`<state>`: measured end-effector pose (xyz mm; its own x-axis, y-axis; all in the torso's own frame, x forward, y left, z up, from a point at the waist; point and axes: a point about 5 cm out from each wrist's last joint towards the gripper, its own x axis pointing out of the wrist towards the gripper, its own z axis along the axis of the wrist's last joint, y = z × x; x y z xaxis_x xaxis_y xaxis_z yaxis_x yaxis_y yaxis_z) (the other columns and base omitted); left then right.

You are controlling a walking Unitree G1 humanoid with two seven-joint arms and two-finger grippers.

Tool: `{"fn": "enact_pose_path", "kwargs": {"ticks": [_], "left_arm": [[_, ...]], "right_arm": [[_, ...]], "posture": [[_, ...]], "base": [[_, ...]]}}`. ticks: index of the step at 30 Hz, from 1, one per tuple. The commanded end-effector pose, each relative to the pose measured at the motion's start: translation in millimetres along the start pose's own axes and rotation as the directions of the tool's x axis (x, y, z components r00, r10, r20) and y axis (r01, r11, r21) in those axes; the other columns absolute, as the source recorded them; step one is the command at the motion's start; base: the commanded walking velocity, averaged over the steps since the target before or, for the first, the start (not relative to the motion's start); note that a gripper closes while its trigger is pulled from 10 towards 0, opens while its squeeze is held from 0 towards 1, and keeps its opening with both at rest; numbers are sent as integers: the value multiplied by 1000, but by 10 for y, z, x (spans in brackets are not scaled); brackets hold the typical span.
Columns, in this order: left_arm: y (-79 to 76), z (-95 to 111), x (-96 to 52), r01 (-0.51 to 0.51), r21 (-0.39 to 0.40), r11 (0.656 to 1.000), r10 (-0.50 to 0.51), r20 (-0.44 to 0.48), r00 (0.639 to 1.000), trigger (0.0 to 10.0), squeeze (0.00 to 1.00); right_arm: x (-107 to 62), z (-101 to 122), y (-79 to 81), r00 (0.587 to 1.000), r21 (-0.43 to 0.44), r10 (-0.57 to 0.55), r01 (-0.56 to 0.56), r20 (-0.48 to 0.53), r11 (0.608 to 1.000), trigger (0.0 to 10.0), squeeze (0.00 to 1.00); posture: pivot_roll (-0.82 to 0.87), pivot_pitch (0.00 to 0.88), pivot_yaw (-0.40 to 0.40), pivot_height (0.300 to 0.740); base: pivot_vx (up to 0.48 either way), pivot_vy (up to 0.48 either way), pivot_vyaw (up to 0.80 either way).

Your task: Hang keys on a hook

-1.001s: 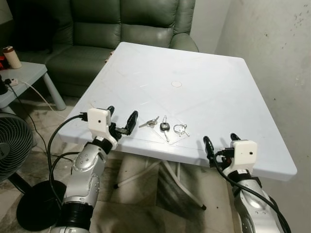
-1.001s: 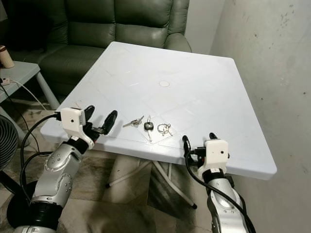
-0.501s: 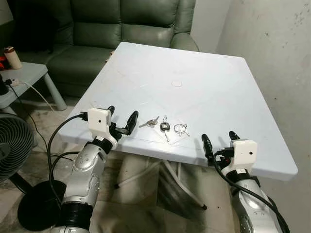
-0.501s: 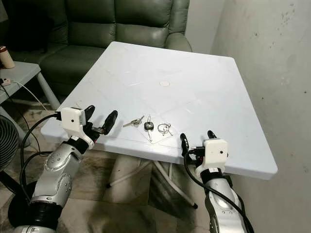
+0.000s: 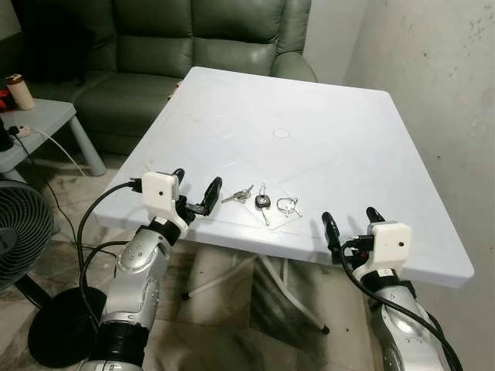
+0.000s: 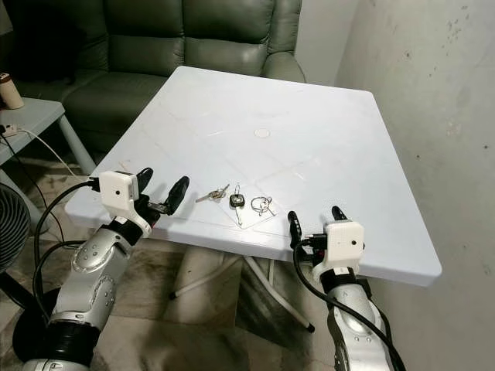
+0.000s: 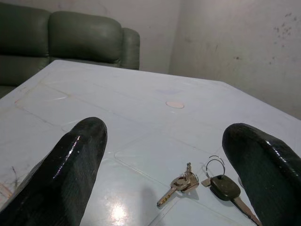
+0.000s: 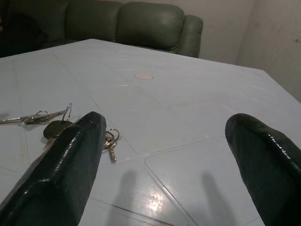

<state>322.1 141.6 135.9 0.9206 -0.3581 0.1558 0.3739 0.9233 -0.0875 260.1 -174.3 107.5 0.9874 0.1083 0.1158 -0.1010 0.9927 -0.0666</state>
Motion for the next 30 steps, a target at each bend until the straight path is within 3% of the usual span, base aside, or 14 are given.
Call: {"fn": "enact_pose_path", "kwargs": {"ticks": [1, 9, 30], "left_arm": [[5, 20, -1, 9, 11, 1000, -9, 0, 1000, 10000, 0], [6, 9, 9, 11, 5, 1000, -11, -13, 1000, 10000, 0], [-2, -5, 16, 11, -3, 1000, -11, -28, 1000, 10000, 0]], "right_arm": [[-8, 53, -16, 1000, -20, 7, -7, 26, 1000, 10000, 0], [-7, 55, -33, 999, -28, 6, -5, 31, 1000, 10000, 0], [-30, 47, -39, 1000, -38, 11, -9, 29, 999, 10000, 0]], "posture": [[6, 33, -28, 740], [5, 36, -28, 740], [1, 37, -31, 740]], "base": [[0, 0, 0], [0, 0, 0], [0, 473, 0]]}}
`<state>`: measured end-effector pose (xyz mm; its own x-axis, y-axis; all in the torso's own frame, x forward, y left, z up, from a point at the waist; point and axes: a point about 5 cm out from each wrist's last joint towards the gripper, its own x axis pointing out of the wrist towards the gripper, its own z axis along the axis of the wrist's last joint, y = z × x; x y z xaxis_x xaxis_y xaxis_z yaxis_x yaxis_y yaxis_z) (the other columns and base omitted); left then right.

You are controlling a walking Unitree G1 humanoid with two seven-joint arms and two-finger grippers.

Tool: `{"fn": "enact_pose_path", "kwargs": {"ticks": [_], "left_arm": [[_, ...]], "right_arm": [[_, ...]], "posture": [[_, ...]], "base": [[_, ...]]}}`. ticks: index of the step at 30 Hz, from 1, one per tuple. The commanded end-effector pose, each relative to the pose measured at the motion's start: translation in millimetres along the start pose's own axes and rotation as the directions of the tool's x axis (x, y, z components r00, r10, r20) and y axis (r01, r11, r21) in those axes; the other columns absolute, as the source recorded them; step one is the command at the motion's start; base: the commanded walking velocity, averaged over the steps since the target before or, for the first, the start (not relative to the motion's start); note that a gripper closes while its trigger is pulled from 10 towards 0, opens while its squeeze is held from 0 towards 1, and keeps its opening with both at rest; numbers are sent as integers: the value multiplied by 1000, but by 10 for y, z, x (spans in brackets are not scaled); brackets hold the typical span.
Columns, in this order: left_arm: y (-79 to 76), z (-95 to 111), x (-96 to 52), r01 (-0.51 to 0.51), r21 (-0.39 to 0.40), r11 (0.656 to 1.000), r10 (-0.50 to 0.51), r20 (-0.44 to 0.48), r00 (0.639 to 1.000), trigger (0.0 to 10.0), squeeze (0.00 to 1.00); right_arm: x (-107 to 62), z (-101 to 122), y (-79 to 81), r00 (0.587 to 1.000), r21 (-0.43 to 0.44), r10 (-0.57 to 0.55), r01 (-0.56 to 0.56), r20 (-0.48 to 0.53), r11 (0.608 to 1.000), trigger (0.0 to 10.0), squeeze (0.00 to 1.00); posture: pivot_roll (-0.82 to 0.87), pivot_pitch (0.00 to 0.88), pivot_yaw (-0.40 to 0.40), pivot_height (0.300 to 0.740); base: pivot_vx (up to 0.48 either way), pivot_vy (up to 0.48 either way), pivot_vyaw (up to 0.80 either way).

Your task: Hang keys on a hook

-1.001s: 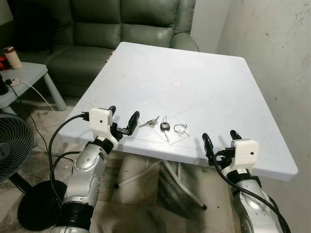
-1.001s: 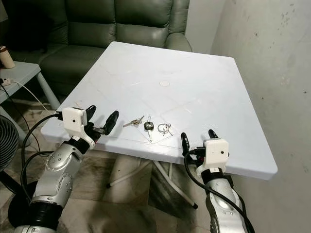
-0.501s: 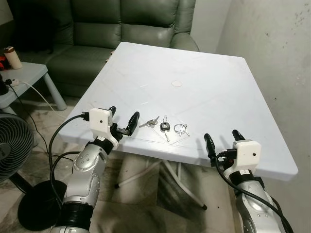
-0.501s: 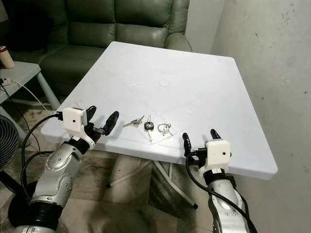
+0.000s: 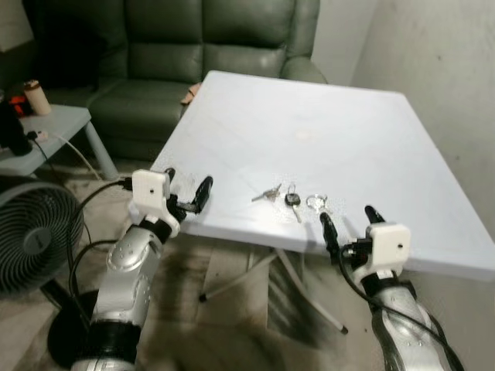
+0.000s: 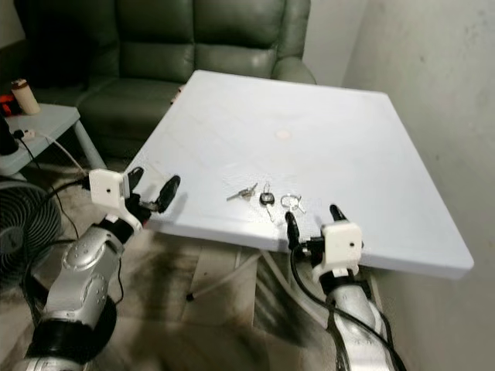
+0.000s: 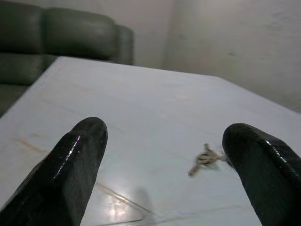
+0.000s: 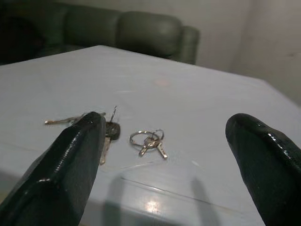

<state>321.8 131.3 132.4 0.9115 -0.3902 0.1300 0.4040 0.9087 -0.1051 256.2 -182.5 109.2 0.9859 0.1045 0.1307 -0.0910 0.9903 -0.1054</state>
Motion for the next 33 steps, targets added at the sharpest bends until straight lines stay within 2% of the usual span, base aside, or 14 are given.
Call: {"fn": "enact_pose_path", "kwargs": {"ticks": [1, 3, 12, 33], "left_arm": [[90, 45, -17, -20, 19, 1000, 20, 1, 1000, 10000, 0], [94, 43, -18, -28, 21, 999, 28, 0, 1000, 10000, 0], [88, 1, -10, -54, -11, 998, 53, -40, 998, 10000, 0], [104, -1, -44, -43, 28, 999, 45, -48, 998, 10000, 0]], "right_arm": [[16, 31, 38, 1000, 2, 15, -15, 15, 1000, 10000, 0], [16, 32, 38, 1000, 0, 16, -16, 15, 1000, 10000, 0], [20, 33, 37, 1000, 1, 24, -24, 13, 1000, 10000, 0], [8, -7, 61, 999, 4, 50, -50, -3, 999, 10000, 0]], "posture": [[1, 37, -31, 740], [1, 35, -31, 740], [5, 30, -38, 740], [15, 17, -42, 740]], "base": [[0, 480, 0], [0, 397, 0], [0, 0, 0], [11, 0, 0]]}}
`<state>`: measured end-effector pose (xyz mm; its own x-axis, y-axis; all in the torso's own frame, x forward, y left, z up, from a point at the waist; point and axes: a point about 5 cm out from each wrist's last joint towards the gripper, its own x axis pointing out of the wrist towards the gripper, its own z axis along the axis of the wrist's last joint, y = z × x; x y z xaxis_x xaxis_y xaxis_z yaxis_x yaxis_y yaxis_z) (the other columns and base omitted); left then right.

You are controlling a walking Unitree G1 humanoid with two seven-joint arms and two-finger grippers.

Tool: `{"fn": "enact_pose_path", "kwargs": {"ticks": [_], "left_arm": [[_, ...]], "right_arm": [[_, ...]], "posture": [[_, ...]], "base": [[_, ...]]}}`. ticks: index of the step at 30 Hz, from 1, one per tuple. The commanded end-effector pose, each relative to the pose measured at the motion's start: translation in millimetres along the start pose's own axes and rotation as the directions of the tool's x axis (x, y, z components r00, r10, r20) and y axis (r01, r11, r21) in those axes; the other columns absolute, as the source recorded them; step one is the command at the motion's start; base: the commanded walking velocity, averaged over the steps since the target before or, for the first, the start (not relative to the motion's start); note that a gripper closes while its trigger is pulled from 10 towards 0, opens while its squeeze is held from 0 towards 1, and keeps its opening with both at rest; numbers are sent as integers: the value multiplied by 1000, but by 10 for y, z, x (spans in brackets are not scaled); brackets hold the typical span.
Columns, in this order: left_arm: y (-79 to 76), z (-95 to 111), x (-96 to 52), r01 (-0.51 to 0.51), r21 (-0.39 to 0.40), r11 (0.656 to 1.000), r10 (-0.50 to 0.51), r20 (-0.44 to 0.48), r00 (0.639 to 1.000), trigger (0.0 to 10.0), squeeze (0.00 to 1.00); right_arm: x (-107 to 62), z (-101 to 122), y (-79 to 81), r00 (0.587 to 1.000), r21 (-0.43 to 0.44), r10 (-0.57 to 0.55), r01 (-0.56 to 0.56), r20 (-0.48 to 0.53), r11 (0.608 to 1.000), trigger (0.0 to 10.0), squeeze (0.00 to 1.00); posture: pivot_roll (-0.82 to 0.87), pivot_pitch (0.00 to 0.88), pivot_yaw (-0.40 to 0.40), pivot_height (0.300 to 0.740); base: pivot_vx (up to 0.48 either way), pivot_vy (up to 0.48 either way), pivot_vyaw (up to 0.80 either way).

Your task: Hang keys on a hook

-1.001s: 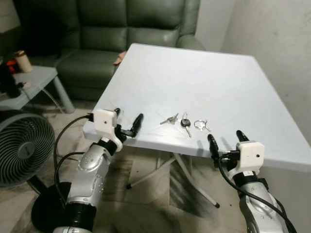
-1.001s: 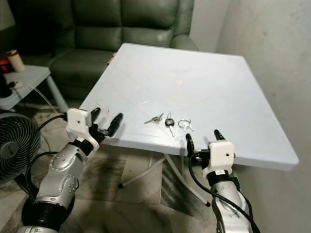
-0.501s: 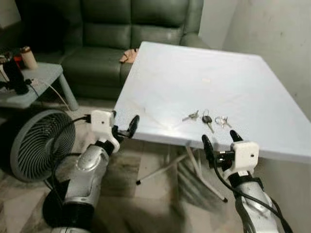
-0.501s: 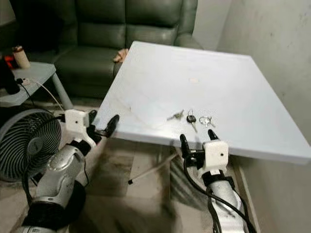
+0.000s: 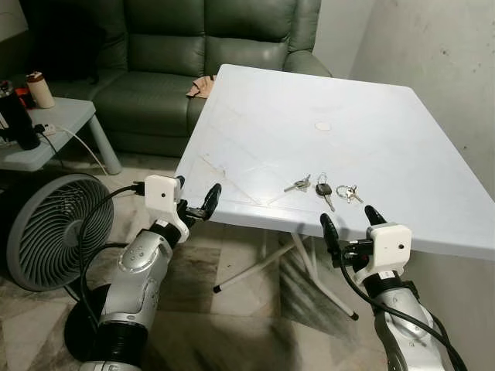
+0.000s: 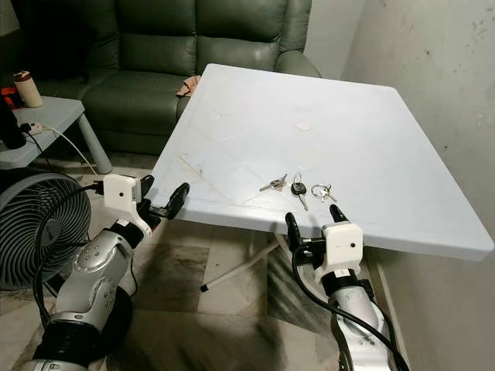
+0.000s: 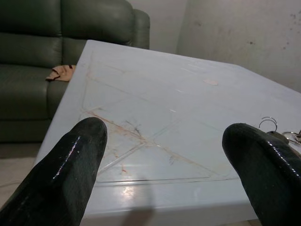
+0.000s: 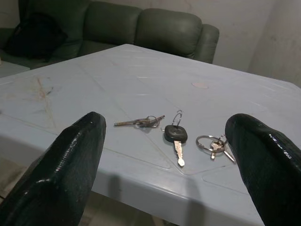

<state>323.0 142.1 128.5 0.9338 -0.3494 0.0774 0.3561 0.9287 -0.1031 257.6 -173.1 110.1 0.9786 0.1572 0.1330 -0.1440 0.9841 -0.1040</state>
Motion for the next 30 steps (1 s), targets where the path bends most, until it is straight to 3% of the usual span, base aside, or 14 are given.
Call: {"fn": "enact_pose_path", "kwargs": {"ticks": [1, 23, 30], "left_arm": [[-5, 23, -11, 10, 18, 1000, -10, -1, 1000, 10000, 0], [-18, 19, -17, 22, 20, 1000, -22, -10, 1000, 10000, 0], [-32, 35, -25, 16, 15, 1000, -16, 11, 1000, 10000, 0]], "right_arm": [[-21, -21, -29, 1000, -4, -3, 3, -11, 1000, 10000, 0], [-47, -37, -32, 1000, -3, -5, 5, -20, 1000, 10000, 0], [-55, -40, -33, 1000, -1, -2, 2, -25, 1000, 10000, 0]], "posture": [[14, 21, -43, 740], [14, 32, -37, 740], [14, 45, -39, 740]], "base": [[240, 0, 0], [371, 0, 0], [0, 0, 0]]}}
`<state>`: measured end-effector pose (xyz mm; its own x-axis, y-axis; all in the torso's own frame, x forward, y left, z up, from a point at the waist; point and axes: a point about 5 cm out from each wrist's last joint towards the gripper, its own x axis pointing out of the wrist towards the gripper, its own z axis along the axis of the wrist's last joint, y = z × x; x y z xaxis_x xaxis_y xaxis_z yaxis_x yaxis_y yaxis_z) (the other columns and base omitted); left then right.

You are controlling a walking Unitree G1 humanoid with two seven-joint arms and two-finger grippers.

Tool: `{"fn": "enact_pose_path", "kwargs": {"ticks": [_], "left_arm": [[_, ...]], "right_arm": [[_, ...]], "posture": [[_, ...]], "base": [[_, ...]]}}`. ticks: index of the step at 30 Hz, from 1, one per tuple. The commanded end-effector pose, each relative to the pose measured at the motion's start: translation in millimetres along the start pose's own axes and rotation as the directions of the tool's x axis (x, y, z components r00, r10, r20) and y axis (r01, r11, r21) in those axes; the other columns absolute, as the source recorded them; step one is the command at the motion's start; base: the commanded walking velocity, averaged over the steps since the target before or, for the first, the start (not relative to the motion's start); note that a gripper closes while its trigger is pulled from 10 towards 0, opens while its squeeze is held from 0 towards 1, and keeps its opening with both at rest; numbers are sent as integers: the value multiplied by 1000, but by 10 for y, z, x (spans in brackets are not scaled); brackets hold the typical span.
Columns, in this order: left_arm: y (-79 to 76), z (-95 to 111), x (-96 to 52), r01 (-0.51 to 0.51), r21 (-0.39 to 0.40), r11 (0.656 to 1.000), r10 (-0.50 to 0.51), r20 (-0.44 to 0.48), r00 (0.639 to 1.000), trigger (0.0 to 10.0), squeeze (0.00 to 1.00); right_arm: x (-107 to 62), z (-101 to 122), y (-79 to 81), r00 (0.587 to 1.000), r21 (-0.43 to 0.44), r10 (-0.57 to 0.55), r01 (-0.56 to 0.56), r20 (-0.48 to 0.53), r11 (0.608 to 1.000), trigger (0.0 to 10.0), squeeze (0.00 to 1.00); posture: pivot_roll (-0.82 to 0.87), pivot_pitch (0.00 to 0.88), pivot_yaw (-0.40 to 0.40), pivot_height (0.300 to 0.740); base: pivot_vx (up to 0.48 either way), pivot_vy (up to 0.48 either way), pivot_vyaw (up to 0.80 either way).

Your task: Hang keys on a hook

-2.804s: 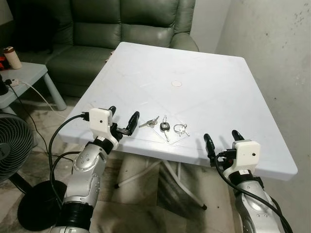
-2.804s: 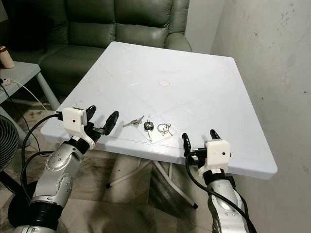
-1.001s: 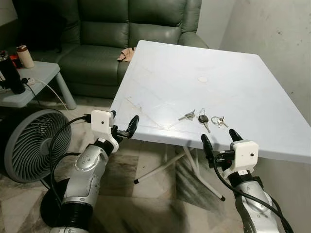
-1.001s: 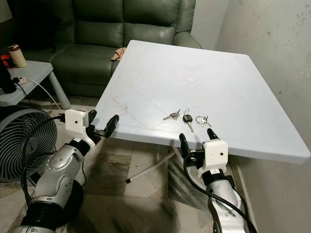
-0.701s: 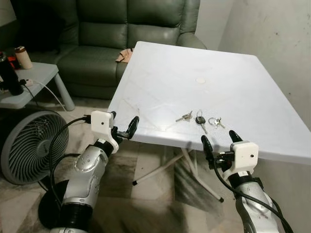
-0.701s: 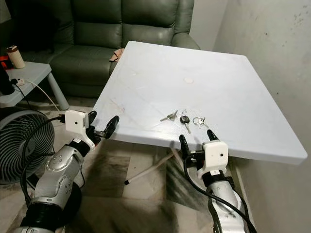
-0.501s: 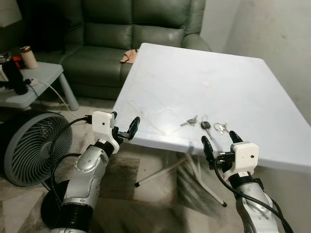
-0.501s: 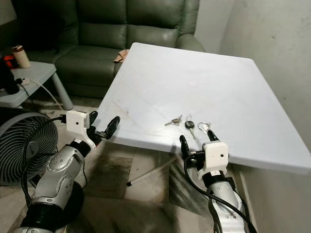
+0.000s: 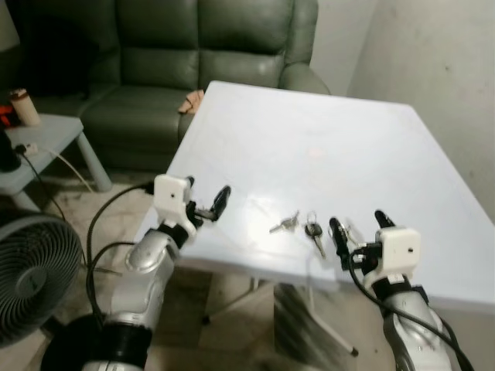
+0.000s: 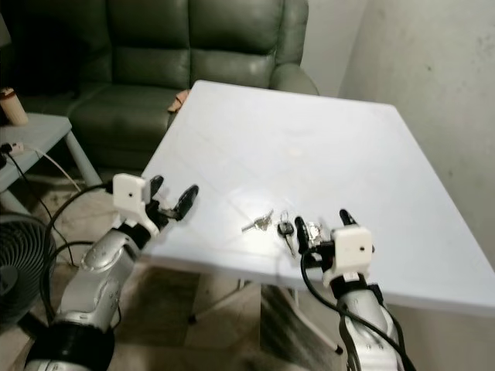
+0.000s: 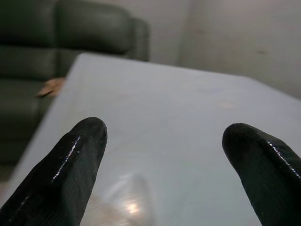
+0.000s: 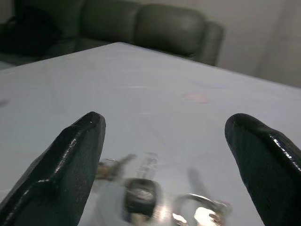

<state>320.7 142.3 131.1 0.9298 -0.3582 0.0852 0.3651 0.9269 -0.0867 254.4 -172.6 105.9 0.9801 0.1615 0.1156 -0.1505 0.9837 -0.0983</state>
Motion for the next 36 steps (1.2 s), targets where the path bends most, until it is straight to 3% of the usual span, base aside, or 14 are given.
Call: {"fn": "enact_pose_path", "kwargs": {"ticks": [1, 15, 30, 36], "left_arm": [[-26, 8, -8, 6, 1, 1000, -6, 6, 1000, 10000, 0], [-47, -11, -76, 21, 11, 1000, -21, 21, 1000, 10000, 0], [-274, -77, -112, 132, 6, 991, -132, -15, 991, 10000, 0], [-345, -84, -138, 163, 11, 987, -162, -25, 986, 10000, 0]], "right_arm": [[-21, -4, -49, 1000, -8, -8, 8, -9, 1000, 10000, 0], [3, 0, -51, 999, -18, 26, -26, -33, 999, 10000, 0], [161, 52, -14, 995, -19, -5, 3, -103, 1000, 10000, 0], [284, 118, 88, 993, 14, 12, -11, -119, 1000, 10000, 0]], "posture": [[14, 45, -39, 740], [18, 57, -49, 740], [16, 101, -57, 740], [22, 121, -65, 740]], "base": [[0, 0, 0], [0, 0, 0], [0, 0, 0], [0, 0, 0]]}}
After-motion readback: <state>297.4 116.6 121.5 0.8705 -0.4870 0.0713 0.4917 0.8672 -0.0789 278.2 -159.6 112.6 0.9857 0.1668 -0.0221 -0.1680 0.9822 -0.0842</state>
